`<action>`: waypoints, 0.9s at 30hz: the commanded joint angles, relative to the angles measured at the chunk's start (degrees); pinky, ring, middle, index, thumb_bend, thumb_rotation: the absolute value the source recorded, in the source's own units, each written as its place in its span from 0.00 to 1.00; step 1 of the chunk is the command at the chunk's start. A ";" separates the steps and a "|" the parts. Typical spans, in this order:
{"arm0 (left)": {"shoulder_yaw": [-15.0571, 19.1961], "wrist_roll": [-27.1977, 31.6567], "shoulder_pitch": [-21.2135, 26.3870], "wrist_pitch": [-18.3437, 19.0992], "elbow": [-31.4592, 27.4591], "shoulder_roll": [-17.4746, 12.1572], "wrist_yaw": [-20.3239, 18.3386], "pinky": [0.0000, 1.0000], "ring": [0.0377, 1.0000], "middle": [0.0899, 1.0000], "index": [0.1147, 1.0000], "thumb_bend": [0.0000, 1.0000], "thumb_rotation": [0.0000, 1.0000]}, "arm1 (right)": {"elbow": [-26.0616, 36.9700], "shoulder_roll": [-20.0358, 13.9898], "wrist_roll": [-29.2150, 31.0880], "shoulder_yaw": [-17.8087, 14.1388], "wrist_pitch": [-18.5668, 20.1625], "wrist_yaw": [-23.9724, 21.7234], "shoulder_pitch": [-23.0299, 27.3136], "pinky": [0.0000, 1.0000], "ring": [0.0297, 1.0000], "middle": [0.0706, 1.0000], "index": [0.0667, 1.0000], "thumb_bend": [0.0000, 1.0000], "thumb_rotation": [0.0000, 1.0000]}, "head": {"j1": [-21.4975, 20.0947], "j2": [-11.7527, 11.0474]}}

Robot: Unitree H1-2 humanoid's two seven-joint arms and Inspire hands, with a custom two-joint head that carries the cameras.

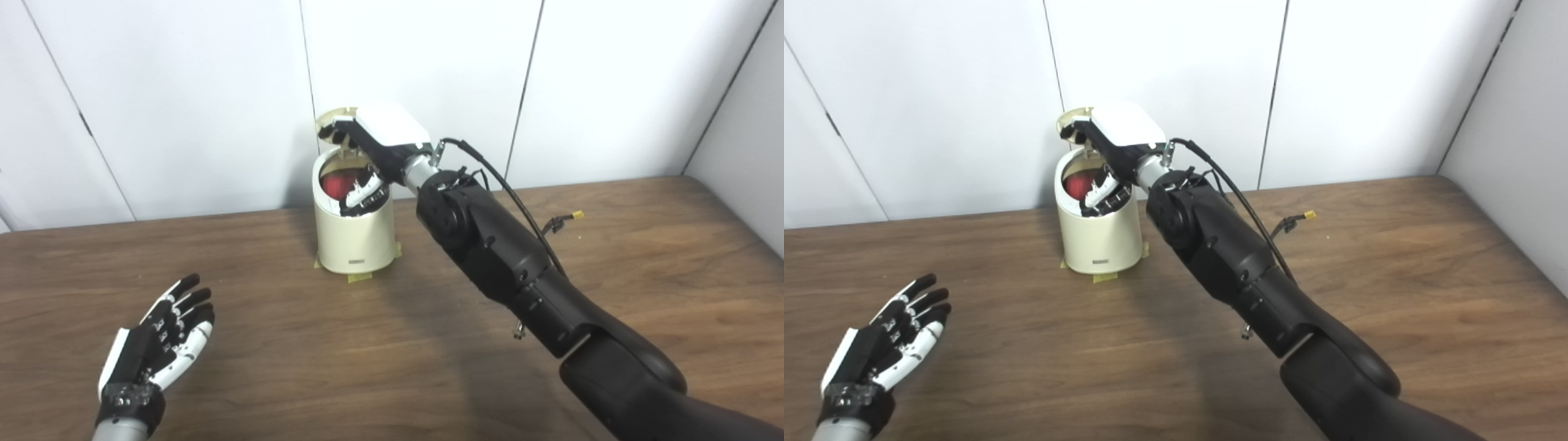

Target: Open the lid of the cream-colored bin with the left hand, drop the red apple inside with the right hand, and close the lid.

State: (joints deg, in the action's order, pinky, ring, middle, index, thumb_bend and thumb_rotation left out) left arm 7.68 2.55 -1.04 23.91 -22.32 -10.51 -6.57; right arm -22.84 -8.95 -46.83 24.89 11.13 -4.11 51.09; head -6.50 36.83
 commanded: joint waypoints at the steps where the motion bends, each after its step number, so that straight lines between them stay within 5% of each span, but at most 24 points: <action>1: -0.03 -0.03 1.25 -2.36 -1.15 -0.53 0.49 0.85 0.82 0.83 0.89 0.33 0.18 | 1.27 -1.10 -1.03 -0.51 0.82 0.46 1.99 0.78 0.85 0.84 0.81 0.81 0.17 | -0.07 -0.01; 11: 0.07 -0.01 1.20 -2.01 -1.31 -0.53 0.55 0.86 0.83 0.84 0.89 0.34 0.22 | 1.20 -0.99 -1.14 -0.68 0.63 1.46 1.64 0.76 0.81 0.79 0.77 0.81 0.15 | -0.15 0.20; 14: 0.32 0.37 1.29 -2.05 -1.19 -0.27 0.67 0.86 0.83 0.84 0.89 0.34 0.21 | 0.83 -0.55 -0.40 -1.73 -1.45 5.33 1.19 0.68 0.73 0.71 0.69 0.80 0.12 | -0.12 0.29; 15: 0.31 0.42 1.31 -1.91 -1.29 -0.29 0.62 0.86 0.83 0.84 0.89 0.34 0.21 | 0.72 -0.19 0.68 -2.61 -2.96 7.20 0.86 0.57 0.64 0.64 0.63 0.79 0.05 | -0.12 0.29; 16: 0.26 0.42 1.29 -1.84 -1.37 -0.35 0.52 0.85 0.83 0.84 0.89 0.34 0.21 | 0.58 0.13 1.85 -3.46 -4.62 8.88 0.56 0.50 0.55 0.54 0.55 0.66 0.03 | -0.12 0.29; 18: 0.17 0.30 1.21 -1.99 -1.34 -0.46 0.43 0.86 0.83 0.84 0.89 0.33 0.20 | 0.52 0.43 3.00 -4.43 -6.73 10.77 0.16 0.39 0.41 0.48 0.53 0.53 0.01 | -0.12 0.29; 27: 0.05 0.03 1.55 -2.35 -0.79 -0.46 0.50 0.85 0.83 0.83 0.88 0.34 0.20 | 3.93 0.98 6.70 -7.32 -7.27 10.73 -1.95 0.33 0.37 0.46 0.50 0.49 0.00 | -0.02 -0.02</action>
State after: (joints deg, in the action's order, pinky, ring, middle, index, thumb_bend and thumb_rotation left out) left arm 7.64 2.47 -1.13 23.89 -22.31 -10.41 -6.59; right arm -21.57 -8.13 -41.57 19.28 5.03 5.22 47.10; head -6.50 36.74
